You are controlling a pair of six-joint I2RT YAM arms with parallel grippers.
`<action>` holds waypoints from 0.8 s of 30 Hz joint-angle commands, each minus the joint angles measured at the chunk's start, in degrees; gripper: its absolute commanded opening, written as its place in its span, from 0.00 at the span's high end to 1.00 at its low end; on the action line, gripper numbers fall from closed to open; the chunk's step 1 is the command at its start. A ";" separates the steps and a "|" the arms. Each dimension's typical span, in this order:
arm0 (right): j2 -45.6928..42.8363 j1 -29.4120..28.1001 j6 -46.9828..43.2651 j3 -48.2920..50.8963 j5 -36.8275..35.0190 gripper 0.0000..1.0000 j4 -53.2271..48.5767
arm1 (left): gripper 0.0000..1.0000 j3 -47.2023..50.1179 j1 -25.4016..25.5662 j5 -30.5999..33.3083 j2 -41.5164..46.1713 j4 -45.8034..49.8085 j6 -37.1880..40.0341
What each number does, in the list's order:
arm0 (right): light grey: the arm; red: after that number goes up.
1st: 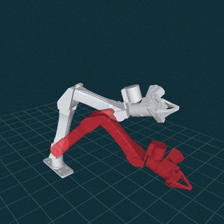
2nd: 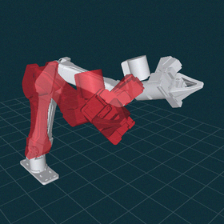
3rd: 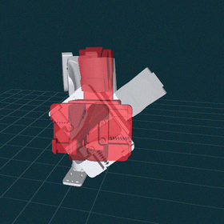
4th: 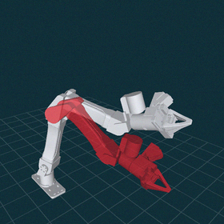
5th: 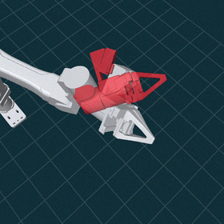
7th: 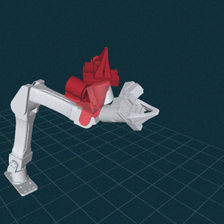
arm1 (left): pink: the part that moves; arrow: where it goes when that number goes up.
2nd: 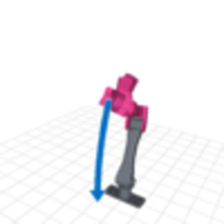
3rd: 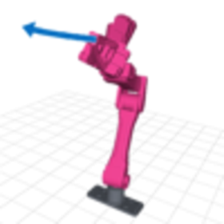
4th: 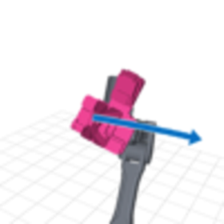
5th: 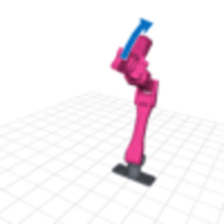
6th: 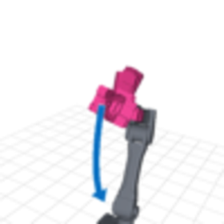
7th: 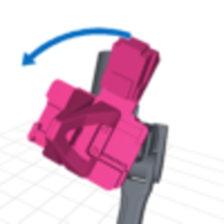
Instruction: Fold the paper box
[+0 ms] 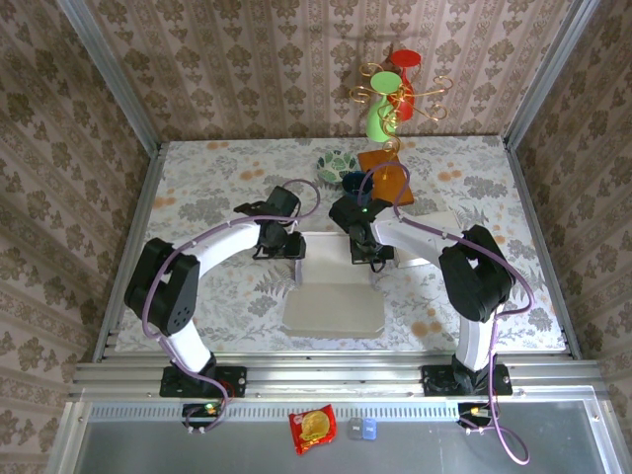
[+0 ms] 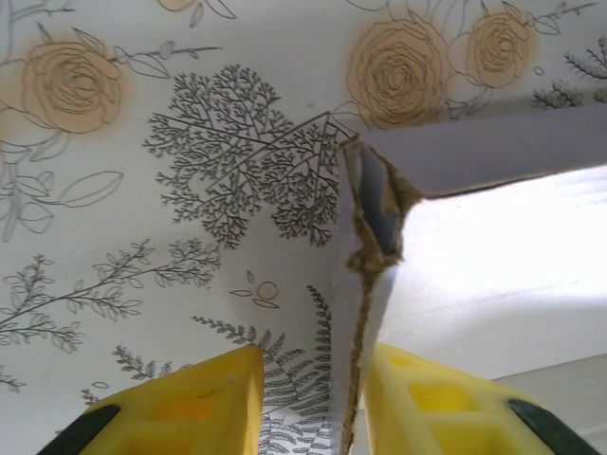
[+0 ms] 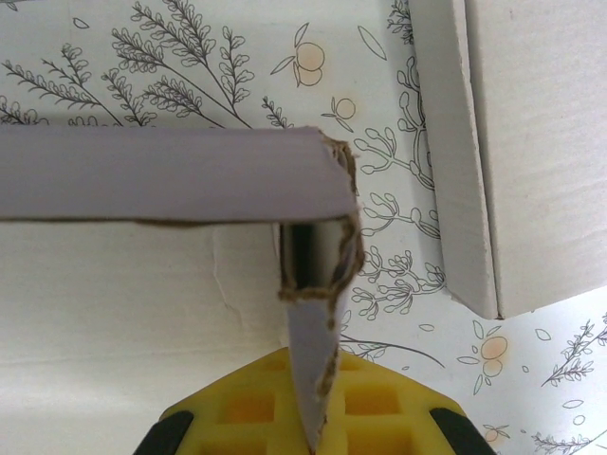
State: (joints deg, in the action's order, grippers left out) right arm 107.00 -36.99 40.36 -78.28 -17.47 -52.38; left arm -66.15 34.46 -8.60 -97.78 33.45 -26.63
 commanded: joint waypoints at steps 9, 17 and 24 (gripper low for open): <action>1.23 0.47 1.78 -0.88 1.09 1.00 -3.53 | 0.64 -2.06 2.35 2.95 -0.31 4.36 1.32; 1.28 3.61 11.60 1.13 10.39 1.00 -5.16 | 0.56 -3.39 -7.20 1.34 13.18 10.48 -10.24; -0.53 4.66 25.42 2.00 19.45 1.00 -4.28 | 0.61 5.38 -16.67 -5.38 21.17 13.40 -17.38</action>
State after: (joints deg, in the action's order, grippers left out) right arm 108.25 -32.10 56.80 -76.64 -3.16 -55.05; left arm -65.12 18.57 -10.15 -78.39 41.41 -39.11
